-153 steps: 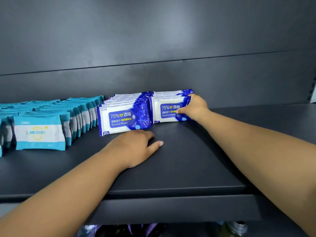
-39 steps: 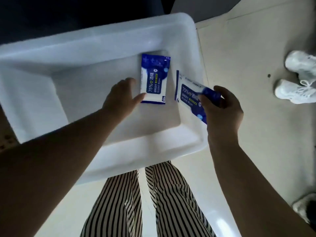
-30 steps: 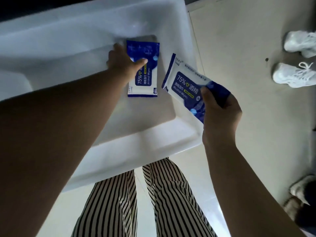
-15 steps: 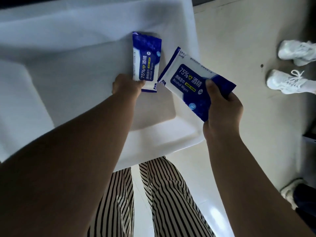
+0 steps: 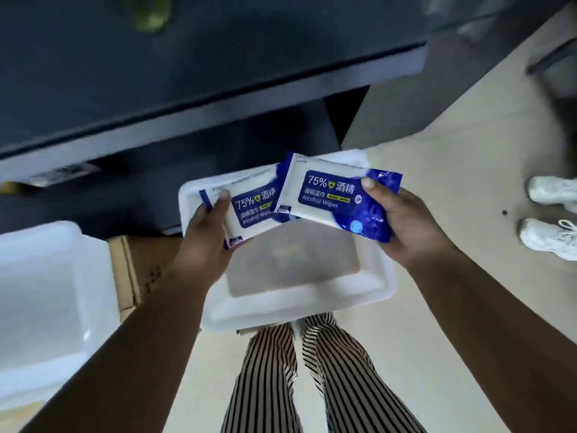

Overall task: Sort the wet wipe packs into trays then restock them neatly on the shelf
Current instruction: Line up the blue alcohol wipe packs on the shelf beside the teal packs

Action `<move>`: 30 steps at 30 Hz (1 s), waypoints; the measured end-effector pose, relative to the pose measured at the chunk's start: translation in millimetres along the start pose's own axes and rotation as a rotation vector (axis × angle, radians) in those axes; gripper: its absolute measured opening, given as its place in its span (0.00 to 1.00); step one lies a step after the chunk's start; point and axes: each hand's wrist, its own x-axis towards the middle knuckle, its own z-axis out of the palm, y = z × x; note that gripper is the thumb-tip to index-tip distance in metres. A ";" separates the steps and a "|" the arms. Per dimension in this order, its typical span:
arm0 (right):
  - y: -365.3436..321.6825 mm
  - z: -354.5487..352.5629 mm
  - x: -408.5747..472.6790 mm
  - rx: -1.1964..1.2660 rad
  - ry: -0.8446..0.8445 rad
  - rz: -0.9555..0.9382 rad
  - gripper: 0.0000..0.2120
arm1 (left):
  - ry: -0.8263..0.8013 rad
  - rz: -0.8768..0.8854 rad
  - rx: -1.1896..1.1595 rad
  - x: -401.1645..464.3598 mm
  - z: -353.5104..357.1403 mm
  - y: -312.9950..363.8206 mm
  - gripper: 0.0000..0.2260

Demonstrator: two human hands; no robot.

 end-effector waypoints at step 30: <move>-210.9 340.6 -315.4 -0.499 -0.669 -0.938 0.08 | -0.138 0.958 0.064 -328.6 -172.4 390.1 0.40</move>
